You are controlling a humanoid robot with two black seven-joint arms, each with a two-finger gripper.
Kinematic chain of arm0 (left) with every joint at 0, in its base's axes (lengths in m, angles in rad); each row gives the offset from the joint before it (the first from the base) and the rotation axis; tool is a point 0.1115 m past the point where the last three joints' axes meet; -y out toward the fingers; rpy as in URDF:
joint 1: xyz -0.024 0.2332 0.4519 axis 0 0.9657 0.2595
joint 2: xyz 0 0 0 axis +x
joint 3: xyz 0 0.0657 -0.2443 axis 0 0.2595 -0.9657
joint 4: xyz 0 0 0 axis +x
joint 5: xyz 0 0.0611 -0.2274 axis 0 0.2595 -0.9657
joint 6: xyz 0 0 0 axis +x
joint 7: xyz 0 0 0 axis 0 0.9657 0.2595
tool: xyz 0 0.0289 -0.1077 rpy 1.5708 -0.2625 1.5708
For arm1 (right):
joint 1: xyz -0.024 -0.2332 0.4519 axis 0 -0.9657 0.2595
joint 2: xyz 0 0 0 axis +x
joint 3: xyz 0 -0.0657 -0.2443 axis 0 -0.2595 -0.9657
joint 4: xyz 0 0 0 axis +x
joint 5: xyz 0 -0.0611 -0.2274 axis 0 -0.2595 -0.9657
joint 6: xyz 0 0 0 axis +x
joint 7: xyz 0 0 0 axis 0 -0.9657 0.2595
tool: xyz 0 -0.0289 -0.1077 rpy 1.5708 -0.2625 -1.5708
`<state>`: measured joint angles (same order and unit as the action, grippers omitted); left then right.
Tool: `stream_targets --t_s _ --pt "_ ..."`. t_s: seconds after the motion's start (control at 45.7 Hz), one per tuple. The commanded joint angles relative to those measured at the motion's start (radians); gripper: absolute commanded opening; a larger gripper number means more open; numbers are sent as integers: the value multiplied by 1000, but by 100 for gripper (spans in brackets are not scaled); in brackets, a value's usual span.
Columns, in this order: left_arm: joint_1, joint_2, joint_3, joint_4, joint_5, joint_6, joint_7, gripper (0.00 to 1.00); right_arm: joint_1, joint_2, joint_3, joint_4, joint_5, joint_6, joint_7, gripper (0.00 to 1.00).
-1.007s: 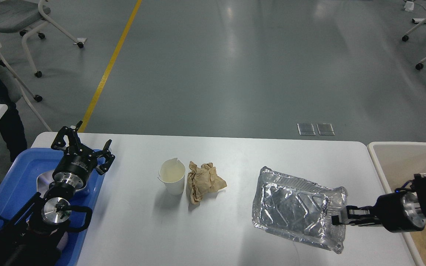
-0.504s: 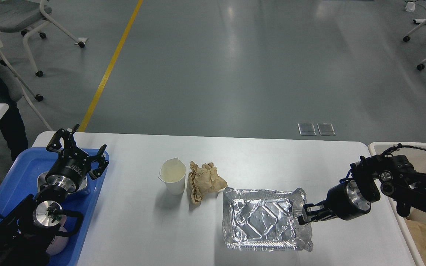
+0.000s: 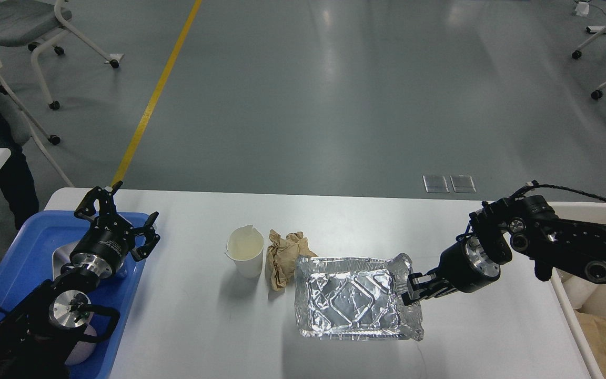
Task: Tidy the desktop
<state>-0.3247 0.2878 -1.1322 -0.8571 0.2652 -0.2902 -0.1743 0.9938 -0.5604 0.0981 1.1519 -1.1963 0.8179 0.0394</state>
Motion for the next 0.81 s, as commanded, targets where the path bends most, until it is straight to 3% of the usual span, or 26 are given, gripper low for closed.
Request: stream_targets --t_s 0.0,0.285,0.416,0.591,0.788 --pt "-2 -1 -1 -7 94 -29 1 96 9 27 -12 -11 3 0 0 0" --pt "-16 42 5 -37 239 -30 4 92 13 31 -14 -15 -3 0 -1 0" --pt "-14 79 98 -103 333 -11 12 92 14 27 -14 -14 -3 0 -1 0" --pt "-16 273 316 -183 345 46 4 94 13 25 -14 -14 -5 -2 -1 0" --pt "-2 507 373 -358 347 65 -4 95 11 25 -14 -14 -8 -3 0 0"
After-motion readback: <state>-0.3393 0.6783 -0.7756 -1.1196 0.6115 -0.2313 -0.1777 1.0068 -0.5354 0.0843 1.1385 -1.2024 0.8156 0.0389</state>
